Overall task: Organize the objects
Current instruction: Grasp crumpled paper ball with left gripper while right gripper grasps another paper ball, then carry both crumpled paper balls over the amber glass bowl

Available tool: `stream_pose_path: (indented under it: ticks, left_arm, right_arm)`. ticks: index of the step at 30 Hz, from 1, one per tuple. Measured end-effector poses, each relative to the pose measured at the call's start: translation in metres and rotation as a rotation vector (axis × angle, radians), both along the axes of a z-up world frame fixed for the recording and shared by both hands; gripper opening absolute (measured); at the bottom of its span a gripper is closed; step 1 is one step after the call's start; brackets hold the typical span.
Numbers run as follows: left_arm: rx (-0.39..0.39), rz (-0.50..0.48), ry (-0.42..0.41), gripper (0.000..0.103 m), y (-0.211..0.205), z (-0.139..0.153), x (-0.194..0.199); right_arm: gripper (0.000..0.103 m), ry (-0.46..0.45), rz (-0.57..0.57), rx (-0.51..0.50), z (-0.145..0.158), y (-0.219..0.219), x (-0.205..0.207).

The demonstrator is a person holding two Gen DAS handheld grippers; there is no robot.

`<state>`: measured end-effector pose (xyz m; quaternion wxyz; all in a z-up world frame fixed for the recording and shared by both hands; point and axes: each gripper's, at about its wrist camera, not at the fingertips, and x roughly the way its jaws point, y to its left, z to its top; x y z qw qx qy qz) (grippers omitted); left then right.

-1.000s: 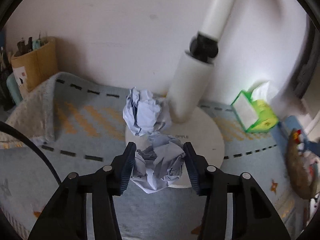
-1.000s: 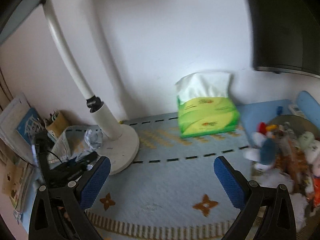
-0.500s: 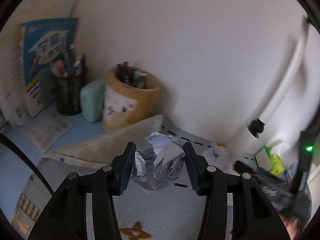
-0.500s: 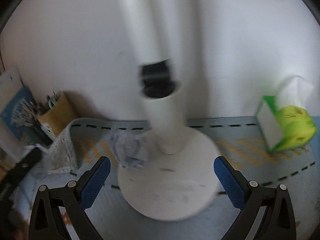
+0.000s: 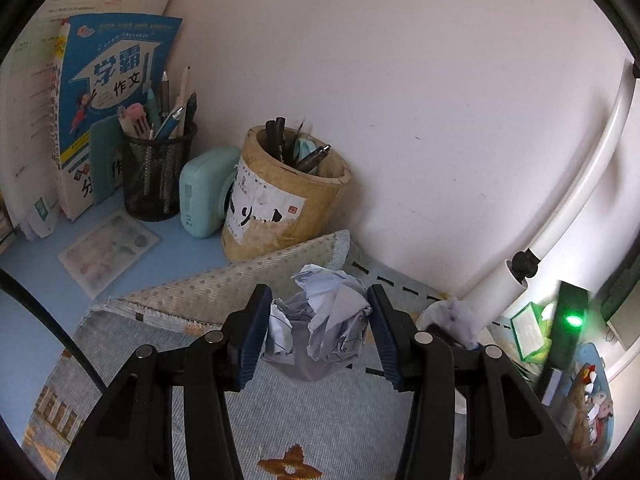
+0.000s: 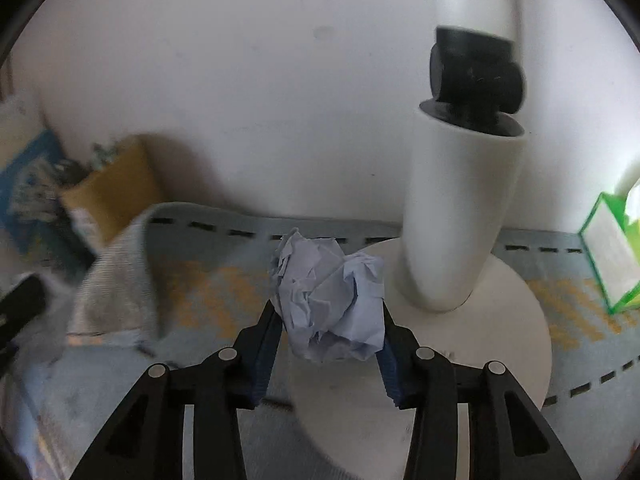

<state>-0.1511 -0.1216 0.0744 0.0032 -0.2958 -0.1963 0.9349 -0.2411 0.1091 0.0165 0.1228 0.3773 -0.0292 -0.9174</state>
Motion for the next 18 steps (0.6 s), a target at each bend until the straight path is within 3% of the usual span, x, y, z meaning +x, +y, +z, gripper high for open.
stream_pose_path:
  ticks: [9, 18]
  left_arm:
    - [-0.038, -0.016, 0.007, 0.046, 0.009, 0.005, -0.001]
    - [-0.127, -0.028, 0.028, 0.046, 0.028, 0.012, 0.001]
  right_arm:
    - [0.044, 0.073, 0.046, -0.082, 0.040, 0.027, 0.041]
    - [0.044, 0.115, 0.061, -0.075, 0.079, 0.047, 0.090]
